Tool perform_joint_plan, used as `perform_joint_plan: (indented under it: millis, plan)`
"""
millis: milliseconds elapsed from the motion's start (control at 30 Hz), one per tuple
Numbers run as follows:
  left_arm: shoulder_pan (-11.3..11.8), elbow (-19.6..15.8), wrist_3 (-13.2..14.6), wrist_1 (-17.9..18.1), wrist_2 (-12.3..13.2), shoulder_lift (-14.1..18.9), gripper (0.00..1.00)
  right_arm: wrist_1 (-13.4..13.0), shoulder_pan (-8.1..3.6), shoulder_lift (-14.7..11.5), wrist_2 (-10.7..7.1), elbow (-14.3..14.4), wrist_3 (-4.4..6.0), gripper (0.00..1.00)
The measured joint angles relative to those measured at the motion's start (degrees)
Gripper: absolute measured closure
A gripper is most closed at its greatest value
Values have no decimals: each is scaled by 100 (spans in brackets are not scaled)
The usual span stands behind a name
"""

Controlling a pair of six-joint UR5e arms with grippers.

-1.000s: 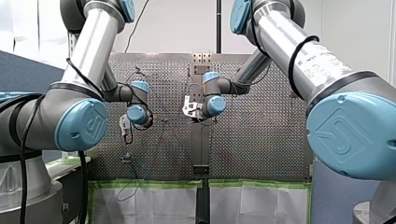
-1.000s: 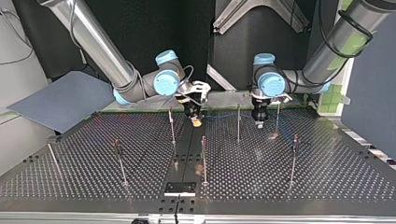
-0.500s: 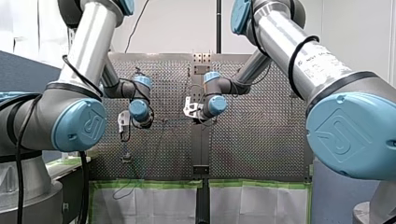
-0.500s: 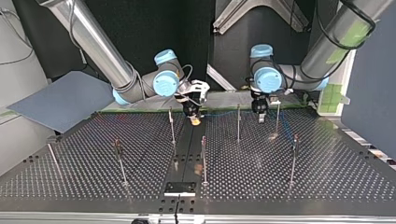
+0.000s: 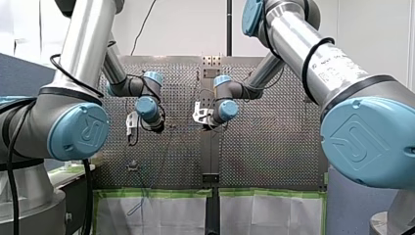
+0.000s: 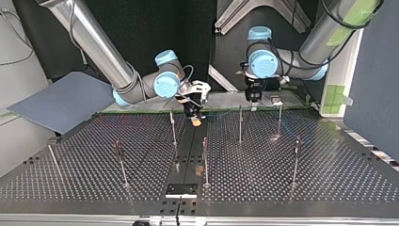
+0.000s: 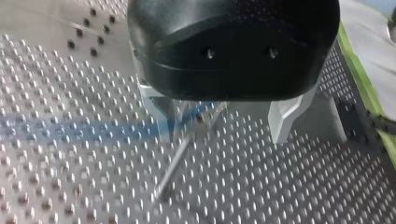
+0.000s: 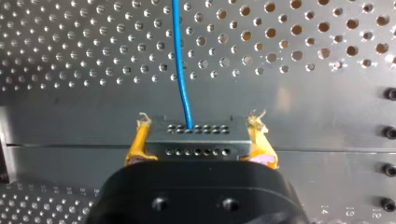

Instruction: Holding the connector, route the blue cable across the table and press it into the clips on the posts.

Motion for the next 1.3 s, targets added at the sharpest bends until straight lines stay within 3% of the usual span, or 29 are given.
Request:
perform_joint_plan:
  millis: [267, 700, 867, 1300]
  plan:
    - [-406, -48, -12, -58, 10, 39, 0, 97, -75, 0, 30, 2, -8, 100]
    - [-711, -53, -199, 307, 10, -2, 0, 122, -234, 1, 37, 2, -6, 100]
    - [-796, 101, -271, 361, 62, -184, 0, 121, -247, 0, 37, 2, -2, 100]
    - [-945, 767, -555, 355, -187, -853, 0, 112, -256, 7, 31, 2, 0, 100]
